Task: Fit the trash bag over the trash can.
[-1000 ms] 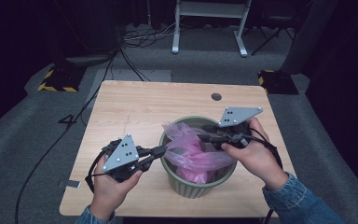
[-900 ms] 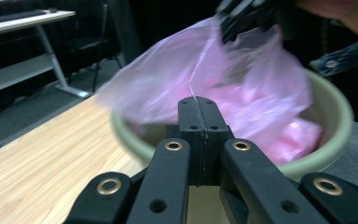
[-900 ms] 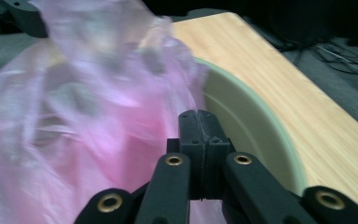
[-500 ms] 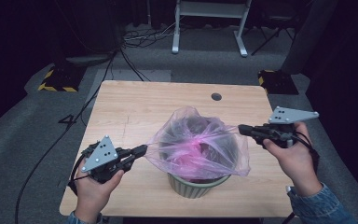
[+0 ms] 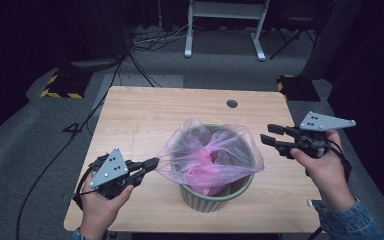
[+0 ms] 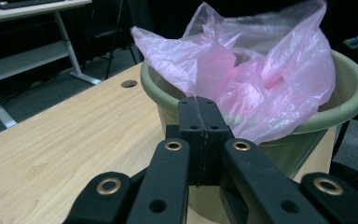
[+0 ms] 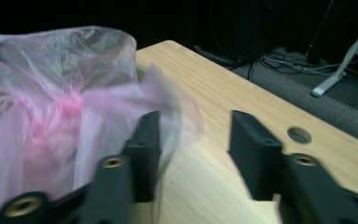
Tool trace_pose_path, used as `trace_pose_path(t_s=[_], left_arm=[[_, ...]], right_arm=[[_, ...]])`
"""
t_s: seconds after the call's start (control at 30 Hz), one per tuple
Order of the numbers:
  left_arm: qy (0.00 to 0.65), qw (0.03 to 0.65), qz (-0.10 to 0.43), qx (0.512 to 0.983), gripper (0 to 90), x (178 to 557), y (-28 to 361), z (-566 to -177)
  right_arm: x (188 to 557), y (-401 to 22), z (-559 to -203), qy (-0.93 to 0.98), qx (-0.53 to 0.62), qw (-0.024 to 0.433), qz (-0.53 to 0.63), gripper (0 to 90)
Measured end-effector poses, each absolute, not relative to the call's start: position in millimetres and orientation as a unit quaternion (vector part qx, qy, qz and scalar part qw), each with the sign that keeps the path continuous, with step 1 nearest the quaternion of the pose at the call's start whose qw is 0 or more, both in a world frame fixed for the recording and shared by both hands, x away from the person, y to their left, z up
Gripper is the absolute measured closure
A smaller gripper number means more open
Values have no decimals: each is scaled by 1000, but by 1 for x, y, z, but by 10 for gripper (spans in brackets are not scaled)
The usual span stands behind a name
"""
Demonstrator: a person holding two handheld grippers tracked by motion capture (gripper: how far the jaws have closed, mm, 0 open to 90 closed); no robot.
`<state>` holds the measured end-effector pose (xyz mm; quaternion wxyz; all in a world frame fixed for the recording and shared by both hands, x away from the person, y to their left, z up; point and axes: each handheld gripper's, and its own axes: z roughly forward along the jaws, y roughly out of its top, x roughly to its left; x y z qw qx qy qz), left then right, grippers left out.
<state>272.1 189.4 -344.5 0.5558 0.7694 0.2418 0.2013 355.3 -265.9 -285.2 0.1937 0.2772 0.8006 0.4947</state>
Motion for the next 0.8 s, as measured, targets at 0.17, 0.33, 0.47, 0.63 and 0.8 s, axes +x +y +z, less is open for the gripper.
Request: trace_pose_path(t_s=[0.17, 0.33, 0.47, 0.63, 0.8], left_arm=[[259, 564, 208, 756, 637, 273, 195, -345], [271, 575, 202, 745, 420, 276, 197, -335], [270, 570, 198, 750, 378, 282, 188, -324], [271, 558, 186, 762, 365, 293, 170, -317], [287, 547, 176, 767, 356, 307, 160, -319]], right_arm=[[380, -243, -291, 812, 264, 195, 483, 359], [403, -223, -305, 829, 255, 186, 462, 343], [412, -209, -312, 846, 234, 168, 450, 500], [402, -196, -307, 866, 193, 151, 435, 857], [384, -193, -293, 860, 161, 167, 455, 900]])
